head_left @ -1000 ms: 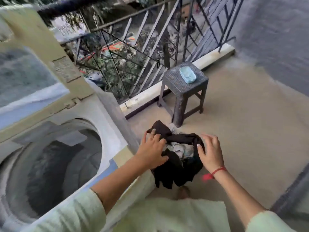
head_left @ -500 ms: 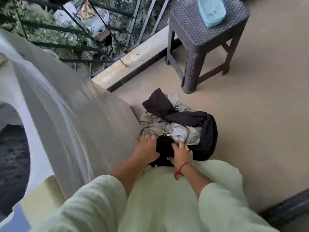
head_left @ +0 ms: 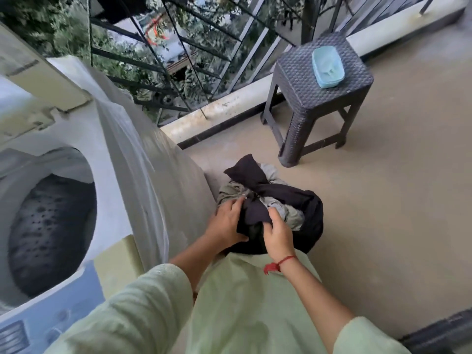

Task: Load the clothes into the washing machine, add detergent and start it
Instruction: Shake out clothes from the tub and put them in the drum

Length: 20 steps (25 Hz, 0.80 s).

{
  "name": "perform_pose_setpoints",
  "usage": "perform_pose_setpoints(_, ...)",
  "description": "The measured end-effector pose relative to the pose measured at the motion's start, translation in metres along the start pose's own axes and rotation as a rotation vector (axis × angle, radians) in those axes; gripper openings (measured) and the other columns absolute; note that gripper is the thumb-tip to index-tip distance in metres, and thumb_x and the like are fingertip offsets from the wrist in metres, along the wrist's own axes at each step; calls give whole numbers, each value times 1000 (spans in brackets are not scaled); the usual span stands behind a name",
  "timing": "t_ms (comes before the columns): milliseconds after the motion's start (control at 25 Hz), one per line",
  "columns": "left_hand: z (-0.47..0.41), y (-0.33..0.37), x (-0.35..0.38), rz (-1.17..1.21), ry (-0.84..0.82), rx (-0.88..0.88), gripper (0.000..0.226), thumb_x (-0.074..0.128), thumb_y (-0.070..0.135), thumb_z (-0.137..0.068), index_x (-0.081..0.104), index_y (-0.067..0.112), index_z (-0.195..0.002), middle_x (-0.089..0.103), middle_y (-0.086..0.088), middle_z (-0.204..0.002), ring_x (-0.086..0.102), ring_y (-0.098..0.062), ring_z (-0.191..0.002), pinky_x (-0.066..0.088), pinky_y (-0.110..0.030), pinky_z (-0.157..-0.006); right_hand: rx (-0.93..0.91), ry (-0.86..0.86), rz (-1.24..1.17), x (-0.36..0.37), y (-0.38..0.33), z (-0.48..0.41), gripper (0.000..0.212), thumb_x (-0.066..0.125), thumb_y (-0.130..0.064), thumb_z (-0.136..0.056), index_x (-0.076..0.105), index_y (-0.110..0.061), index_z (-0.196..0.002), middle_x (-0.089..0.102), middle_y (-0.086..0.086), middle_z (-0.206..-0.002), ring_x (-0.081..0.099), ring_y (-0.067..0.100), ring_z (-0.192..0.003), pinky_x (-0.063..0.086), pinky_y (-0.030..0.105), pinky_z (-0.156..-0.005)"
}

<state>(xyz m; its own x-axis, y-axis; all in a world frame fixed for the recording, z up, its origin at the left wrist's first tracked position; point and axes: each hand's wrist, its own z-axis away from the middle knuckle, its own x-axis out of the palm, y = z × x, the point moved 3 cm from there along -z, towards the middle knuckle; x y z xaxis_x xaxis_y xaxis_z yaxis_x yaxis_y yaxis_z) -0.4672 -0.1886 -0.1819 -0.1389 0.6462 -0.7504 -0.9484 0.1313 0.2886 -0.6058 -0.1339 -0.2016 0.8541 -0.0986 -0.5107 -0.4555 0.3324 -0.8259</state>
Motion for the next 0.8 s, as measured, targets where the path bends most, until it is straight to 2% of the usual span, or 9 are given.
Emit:
perform_pose_setpoints(120,5,0,-12,120,86,103,47,67,24,-79,48,14,-121,52,-9,-125,51,-32,-116,43,-36,-89,-78,28,-24,-14,-26,0,28,49,0,-89,57,-1,-116,65,25,-95,60,40,-87,45,41,-76)
perform_pose_setpoints(200,12,10,-31,263,176,141,21,56,7,-84,47,5,-102,59,-19,-104,56,-38,-96,41,-37,-76,-106,92,-7,-33,-39,-7,27,49,1,-89,57,1,-115,65,26,-94,61,39,-86,41,34,-75)
perform_pose_setpoints(280,23,27,-55,369,278,162,16,48,1,-86,41,4,-100,60,-21,-97,55,-37,-86,38,-37,-69,-151,154,12,-57,-60,-20,25,47,-4,-90,59,-2,-112,66,23,-83,62,37,-77,39,35,-65)
perform_pose_setpoints(400,45,53,-96,536,436,211,17,41,0,-91,36,13,-100,57,-4,-95,52,-20,-80,33,-22,-64,-270,233,20,-93,-106,-38,14,51,-9,-89,61,-5,-99,65,18,-73,59,33,-66,42,37,-57)
perform_pose_setpoints(520,67,76,-151,540,602,308,24,41,1,-91,43,11,-112,58,0,-102,51,-15,-86,32,-19,-70,-331,340,-209,-134,-145,-49,12,62,-25,-81,61,-15,-88,61,4,-67,55,15,-61,45,32,-59)
perform_pose_setpoints(600,81,84,-195,475,755,385,32,43,-2,-87,46,7,-118,61,-8,-107,54,-23,-92,32,-22,-71,-332,228,-353,-152,-150,-51,40,68,-42,-72,56,-30,-108,63,-8,-88,58,5,-76,49,25,-70)
perform_pose_setpoints(640,90,85,-217,433,825,422,35,43,-3,-85,46,5,-119,62,-10,-109,55,-26,-95,33,-21,-71,-328,107,-320,-152,-147,-48,64,72,-48,-66,45,-37,-123,59,-13,-110,58,2,-97,48,20,-84)
perform_pose_setpoints(720,114,80,-252,333,938,472,45,44,-8,-82,45,2,-126,60,-13,-119,53,-24,-102,35,-16,-78,-373,-155,-67,-132,-134,-42,114,80,-57,-54,11,-40,-143,23,-15,-149,23,6,-139,23,21,-111)
perform_pose_setpoints(800,144,70,-276,239,1033,536,53,42,-10,-79,44,3,-130,57,-13,-128,47,-18,-112,33,-12,-92,-343,-329,187,-92,-117,-39,137,83,-59,-45,-5,-31,-146,0,-13,-153,-3,11,-144,9,32,-115)
